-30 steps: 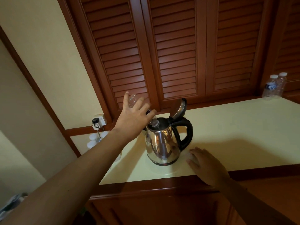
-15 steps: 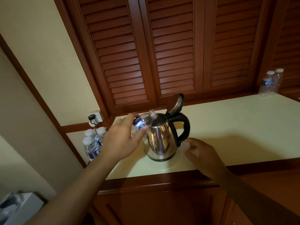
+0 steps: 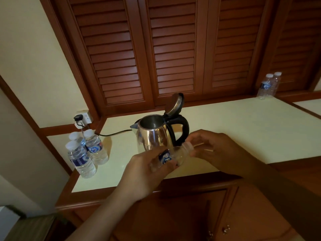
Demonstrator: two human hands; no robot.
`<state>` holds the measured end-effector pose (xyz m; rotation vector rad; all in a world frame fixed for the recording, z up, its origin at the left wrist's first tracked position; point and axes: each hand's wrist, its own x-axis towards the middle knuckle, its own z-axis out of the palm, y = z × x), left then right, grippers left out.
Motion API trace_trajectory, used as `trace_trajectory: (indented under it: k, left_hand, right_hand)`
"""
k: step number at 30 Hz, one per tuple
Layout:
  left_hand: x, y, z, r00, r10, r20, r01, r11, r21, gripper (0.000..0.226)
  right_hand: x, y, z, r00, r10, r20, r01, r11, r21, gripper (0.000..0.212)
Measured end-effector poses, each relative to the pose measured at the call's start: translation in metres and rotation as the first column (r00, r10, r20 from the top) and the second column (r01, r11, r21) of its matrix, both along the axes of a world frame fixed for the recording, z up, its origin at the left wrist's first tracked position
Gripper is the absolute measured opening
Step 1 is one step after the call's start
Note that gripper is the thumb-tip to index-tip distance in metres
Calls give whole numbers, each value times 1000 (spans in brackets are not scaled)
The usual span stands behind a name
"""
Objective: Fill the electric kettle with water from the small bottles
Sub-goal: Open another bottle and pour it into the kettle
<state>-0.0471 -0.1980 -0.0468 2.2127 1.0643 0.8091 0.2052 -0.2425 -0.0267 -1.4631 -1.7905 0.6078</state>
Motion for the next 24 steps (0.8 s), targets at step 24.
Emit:
trace_trajectory:
  k: [24]
  left_hand:
    - [224,53,7,702,-335,628,593,-213,-776,65]
  right_hand:
    - [169,-34,31,965,-196,175,138,945,297,36]
